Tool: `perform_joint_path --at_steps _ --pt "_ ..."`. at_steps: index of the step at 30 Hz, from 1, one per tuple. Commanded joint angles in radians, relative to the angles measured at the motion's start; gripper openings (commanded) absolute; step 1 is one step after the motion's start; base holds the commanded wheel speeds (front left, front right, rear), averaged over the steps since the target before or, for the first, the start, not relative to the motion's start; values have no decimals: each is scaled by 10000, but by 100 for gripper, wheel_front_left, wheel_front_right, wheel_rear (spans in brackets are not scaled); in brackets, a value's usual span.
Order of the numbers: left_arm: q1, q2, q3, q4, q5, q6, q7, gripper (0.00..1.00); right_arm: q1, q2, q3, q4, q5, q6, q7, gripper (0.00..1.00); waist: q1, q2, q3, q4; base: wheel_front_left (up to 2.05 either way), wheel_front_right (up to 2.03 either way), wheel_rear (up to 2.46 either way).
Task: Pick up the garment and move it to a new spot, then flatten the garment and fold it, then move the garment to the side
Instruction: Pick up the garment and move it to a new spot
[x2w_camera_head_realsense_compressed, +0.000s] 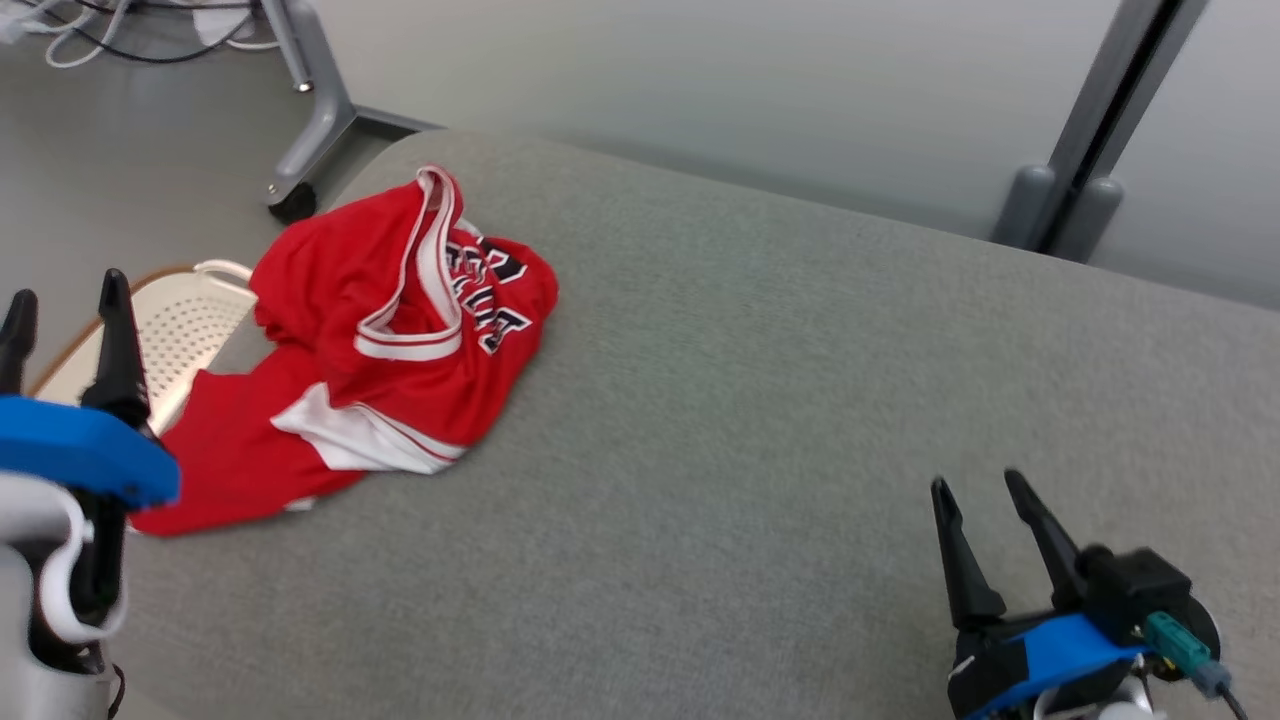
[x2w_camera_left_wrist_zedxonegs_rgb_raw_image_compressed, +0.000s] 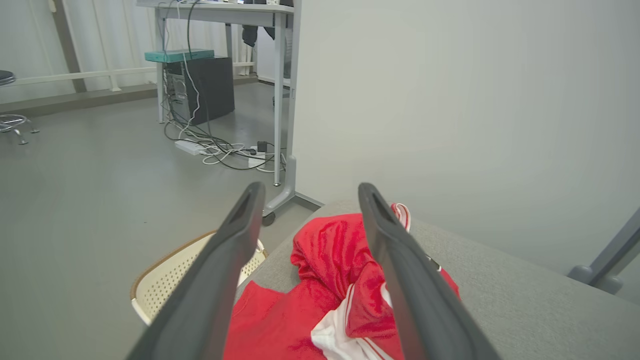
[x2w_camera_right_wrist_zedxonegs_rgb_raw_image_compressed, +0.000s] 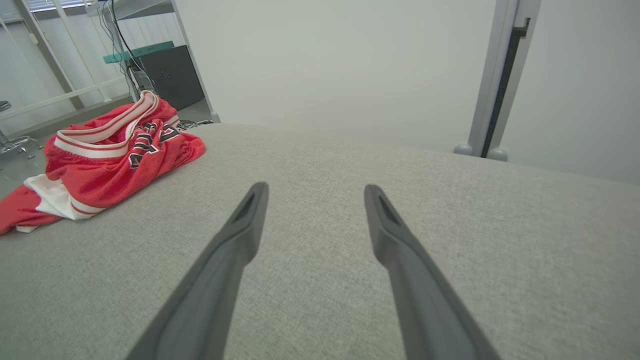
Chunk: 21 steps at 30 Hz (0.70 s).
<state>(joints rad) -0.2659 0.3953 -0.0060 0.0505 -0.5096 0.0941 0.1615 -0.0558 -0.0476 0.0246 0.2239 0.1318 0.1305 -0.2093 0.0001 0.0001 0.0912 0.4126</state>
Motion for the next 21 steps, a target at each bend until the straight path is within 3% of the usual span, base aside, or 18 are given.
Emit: perform_joint_path --at_steps 1,10,15,21 --pt "-377 39 57 289 -233 -116 303 100 -124 -50 31 -91 -130 4 42 100 -1 -1 157 -189 0 0 0" --pt "-2050 865 665 2227 -1899 -598 2767 100 -426 -50 361 -581 -476 4 352 100 -1 -1 1383 -1858 0 0 0" --pt "-2057 1448 839 2626 -2244 -424 3943 100 -492 -48 174 -988 -574 4 463 100 -1 -1 2031 -2673 0 0 0" --pt "-2053 1814 639 2728 -2285 -159 5108 100 -553 -48 -119 -1346 -596 4 544 100 -1 -1 2634 -3084 0 0 0"
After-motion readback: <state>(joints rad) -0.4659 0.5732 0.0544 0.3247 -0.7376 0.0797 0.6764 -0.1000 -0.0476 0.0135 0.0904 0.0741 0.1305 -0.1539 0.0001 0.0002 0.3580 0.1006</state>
